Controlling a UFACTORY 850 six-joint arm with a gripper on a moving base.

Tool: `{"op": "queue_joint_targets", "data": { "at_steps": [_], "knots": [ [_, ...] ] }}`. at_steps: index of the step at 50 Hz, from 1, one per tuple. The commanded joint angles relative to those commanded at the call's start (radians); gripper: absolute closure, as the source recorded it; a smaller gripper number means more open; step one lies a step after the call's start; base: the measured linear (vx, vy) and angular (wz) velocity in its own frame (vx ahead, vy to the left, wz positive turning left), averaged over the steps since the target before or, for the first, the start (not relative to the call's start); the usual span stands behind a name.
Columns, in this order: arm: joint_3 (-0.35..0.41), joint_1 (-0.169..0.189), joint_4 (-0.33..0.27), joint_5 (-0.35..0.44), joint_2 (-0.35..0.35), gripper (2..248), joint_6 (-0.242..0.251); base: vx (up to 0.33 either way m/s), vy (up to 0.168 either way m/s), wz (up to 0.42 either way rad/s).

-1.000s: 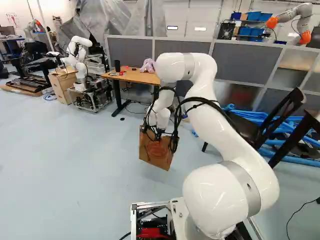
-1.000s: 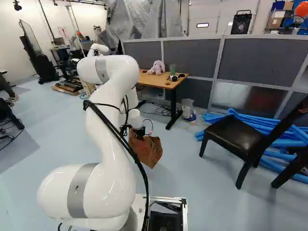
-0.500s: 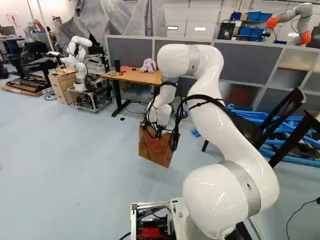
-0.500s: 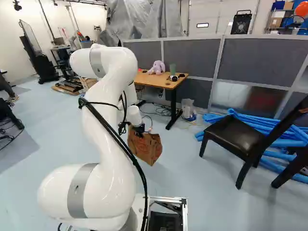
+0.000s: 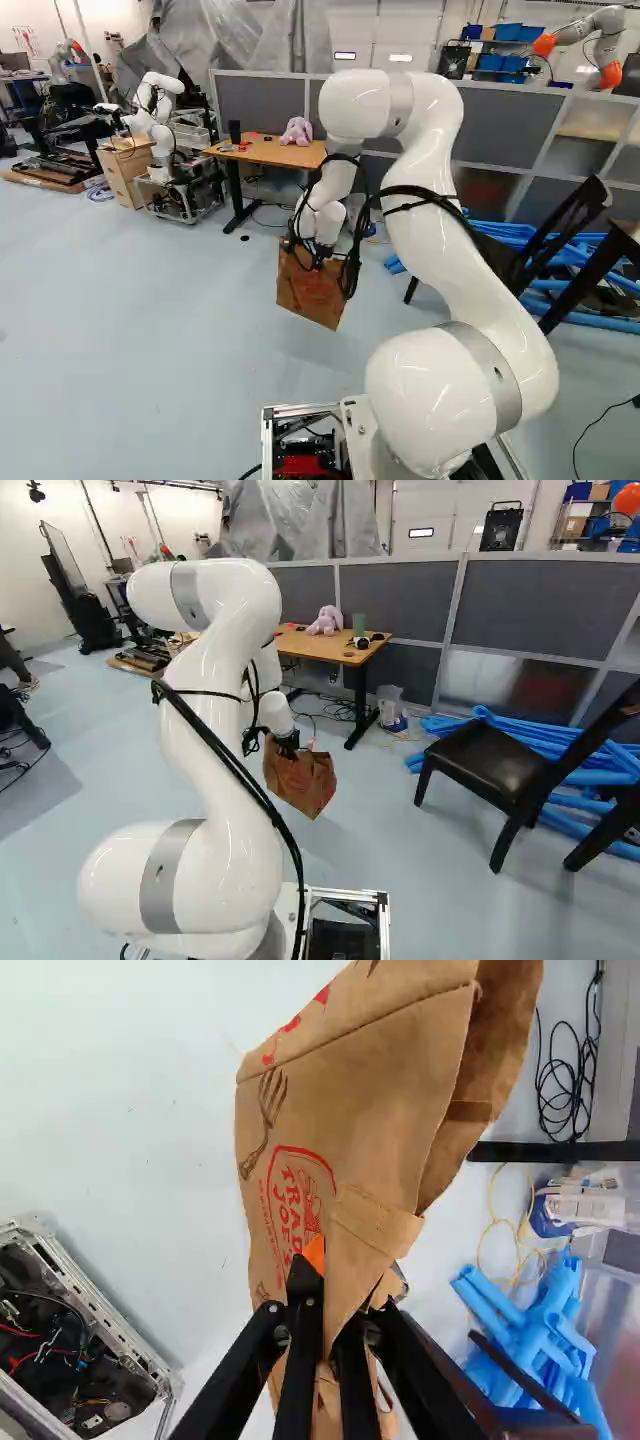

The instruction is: Pick up the bag on the ground and place it on the table

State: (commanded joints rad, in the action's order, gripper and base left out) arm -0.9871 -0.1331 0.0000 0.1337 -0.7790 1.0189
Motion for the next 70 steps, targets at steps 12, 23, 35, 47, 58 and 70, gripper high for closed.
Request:
{"op": "queue_joint_targets", "data": {
  "at_steps": [12, 23, 35, 47, 58, 70],
  "knots": [
    [0.026, 0.0, 0.0, 0.0, 0.045, 229, 0.0, 0.0, 0.0, 0.0],
    [0.048, 0.0, 0.0, 0.0, 0.086, 229, 0.0, 0.0, 0.0, 0.0],
    [0.072, 0.0, 0.0, 0.0, 0.13, 229, 0.0, 0.0, 0.0, 0.0],
    [0.095, 0.0, 0.0, 0.0, 0.174, 229, 0.0, 0.0, 0.0, 0.0],
    [0.115, 0.0, 0.0, 0.0, 0.215, 229, 0.0, 0.0, 0.0, 0.0],
    [0.133, 0.0, 0.0, 0.0, 0.257, 229, 0.0, 0.0, 0.0, 0.0]
  ]
}}
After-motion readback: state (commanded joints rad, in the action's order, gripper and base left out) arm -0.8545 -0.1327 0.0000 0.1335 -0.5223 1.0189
